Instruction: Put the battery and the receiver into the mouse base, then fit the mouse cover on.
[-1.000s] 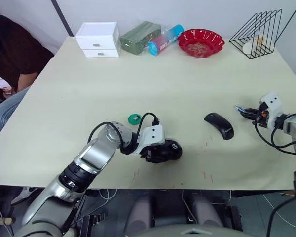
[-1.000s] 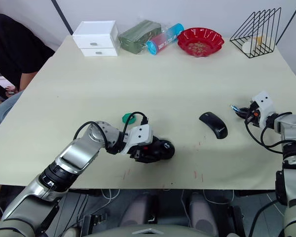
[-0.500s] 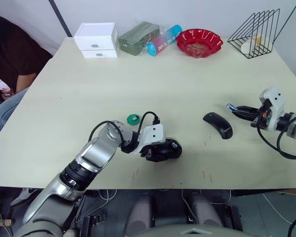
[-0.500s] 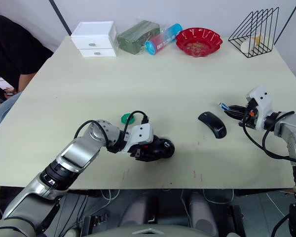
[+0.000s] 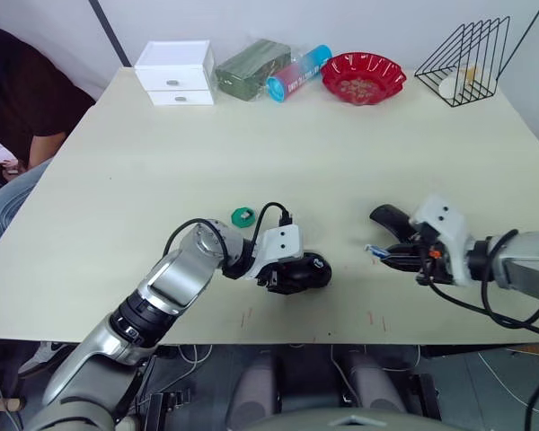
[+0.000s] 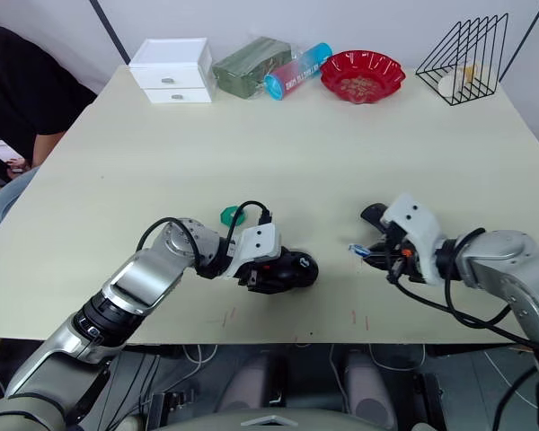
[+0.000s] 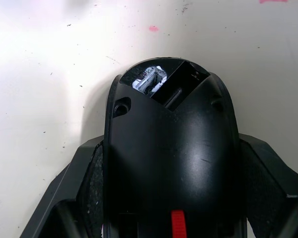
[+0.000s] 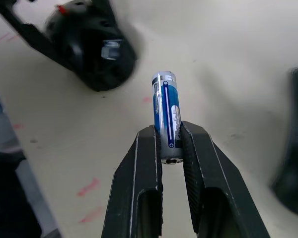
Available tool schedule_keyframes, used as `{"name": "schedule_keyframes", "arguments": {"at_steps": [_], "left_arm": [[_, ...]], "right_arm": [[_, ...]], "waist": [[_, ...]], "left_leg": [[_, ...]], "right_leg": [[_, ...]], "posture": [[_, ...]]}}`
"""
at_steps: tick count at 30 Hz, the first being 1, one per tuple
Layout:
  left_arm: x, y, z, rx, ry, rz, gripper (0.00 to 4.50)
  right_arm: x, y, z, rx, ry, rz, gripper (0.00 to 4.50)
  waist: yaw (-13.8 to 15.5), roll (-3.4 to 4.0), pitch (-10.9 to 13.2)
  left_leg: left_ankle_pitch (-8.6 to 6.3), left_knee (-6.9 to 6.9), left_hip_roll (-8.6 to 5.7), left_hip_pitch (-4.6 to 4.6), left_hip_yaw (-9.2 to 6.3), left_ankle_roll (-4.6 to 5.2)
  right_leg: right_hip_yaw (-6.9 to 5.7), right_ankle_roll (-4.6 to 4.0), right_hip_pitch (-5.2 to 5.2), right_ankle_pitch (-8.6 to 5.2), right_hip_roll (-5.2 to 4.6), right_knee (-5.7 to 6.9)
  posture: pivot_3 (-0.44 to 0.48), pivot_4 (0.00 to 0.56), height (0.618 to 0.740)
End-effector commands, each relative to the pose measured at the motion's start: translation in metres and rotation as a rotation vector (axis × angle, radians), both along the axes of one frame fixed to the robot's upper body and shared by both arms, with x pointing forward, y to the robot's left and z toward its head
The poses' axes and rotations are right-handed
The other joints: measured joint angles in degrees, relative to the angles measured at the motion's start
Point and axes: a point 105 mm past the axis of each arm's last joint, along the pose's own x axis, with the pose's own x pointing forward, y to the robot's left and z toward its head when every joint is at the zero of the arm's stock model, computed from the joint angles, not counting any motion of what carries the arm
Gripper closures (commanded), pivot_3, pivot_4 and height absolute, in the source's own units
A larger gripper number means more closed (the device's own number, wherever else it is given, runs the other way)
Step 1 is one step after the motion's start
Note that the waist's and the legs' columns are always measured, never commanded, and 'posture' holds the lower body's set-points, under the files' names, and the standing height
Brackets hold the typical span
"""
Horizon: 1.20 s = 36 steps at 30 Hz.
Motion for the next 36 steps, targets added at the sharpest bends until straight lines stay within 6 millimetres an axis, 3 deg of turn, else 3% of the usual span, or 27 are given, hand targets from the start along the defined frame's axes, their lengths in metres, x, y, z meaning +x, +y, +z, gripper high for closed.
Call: {"name": "schedule_keyframes", "arguments": {"at_steps": [1, 13, 26, 36], "left_arm": [[-0.003, 0.006, -0.014, 0.048, 0.044, 0.029, 1.52], [0.001, 0.006, -0.012, 0.050, 0.047, 0.034, 1.52], [0.000, 0.004, -0.016, 0.046, 0.055, 0.037, 1.52], [-0.001, 0.005, -0.019, 0.044, 0.066, 0.050, 1.52]], "right_arm": [[-0.004, 0.011, -0.001, -0.028, 0.018, -0.006, 4.45], [-0.002, 0.049, -0.016, -0.009, 0.042, 0.017, 4.45], [0.001, 0.054, -0.025, -0.057, 0.105, -0.004, 4.45], [0.007, 0.068, -0.030, -0.071, 0.160, -0.026, 4.45]], "waist": [[0.01, -0.03, 0.00], [-0.05, -0.05, 0.00], [-0.04, -0.05, 0.00], [-0.02, -0.07, -0.01]], "left_leg": [[0.00, 0.00, 0.00, -0.02, -0.01, 0.00], [0.00, 0.00, -0.02, -0.06, -0.10, 0.00], [0.00, 0.00, -0.02, -0.07, -0.13, 0.00], [0.00, -0.01, -0.01, -0.10, -0.16, 0.00]], "right_leg": [[-0.01, 0.00, 0.00, 0.00, 0.00, -0.01], [-0.10, -0.01, 0.00, 0.00, -0.01, -0.01], [-0.13, -0.01, 0.00, 0.00, -0.03, -0.02], [-0.16, -0.01, 0.00, 0.00, -0.05, -0.05]], "posture": [[0.000, 0.150, 0.740], [0.000, 0.150, 0.740], [0.000, 0.150, 0.740], [0.000, 0.150, 0.740]]}}
